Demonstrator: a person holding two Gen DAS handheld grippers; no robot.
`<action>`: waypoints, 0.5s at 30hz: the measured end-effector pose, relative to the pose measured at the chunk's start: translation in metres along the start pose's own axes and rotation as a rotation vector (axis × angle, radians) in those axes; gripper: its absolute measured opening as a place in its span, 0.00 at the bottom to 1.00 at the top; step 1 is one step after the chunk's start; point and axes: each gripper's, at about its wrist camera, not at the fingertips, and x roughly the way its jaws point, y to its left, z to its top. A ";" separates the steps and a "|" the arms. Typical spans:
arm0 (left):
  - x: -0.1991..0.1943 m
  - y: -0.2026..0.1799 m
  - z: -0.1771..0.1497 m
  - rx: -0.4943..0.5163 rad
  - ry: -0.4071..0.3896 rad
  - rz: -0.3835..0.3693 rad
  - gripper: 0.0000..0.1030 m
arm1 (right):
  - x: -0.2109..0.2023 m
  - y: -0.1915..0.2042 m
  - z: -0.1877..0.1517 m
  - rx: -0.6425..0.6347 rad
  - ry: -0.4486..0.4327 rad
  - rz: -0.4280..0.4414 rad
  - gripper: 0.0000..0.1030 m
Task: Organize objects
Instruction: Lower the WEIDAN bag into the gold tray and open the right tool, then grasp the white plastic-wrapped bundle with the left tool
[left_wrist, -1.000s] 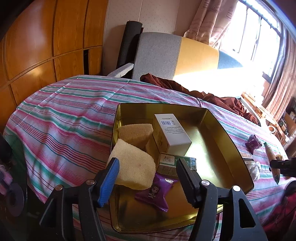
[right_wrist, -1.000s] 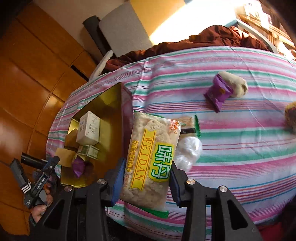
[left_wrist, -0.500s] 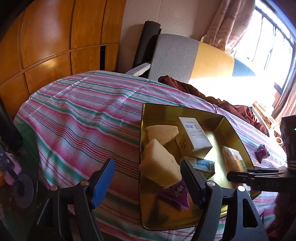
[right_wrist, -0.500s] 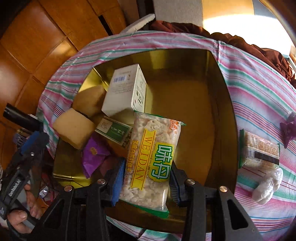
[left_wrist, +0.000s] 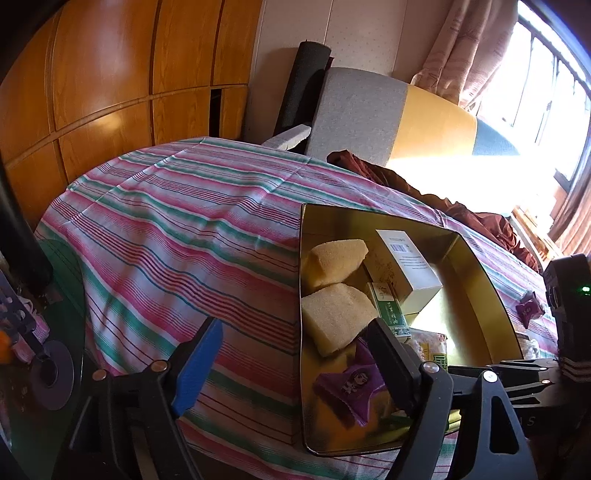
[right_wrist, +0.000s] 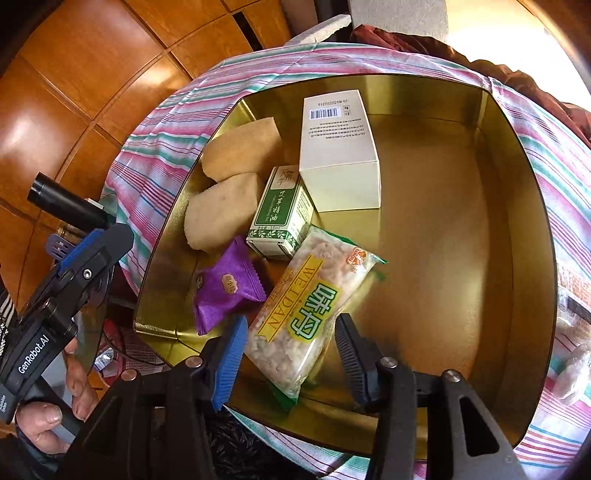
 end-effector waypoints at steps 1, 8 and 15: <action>-0.001 -0.001 0.000 0.005 -0.002 0.005 0.79 | -0.005 -0.003 -0.002 0.009 -0.011 0.002 0.49; -0.003 -0.010 -0.001 0.041 -0.001 0.011 0.79 | -0.035 -0.022 -0.009 0.070 -0.113 -0.010 0.49; -0.003 -0.026 -0.002 0.082 0.014 -0.025 0.79 | -0.066 -0.060 -0.014 0.163 -0.194 -0.036 0.49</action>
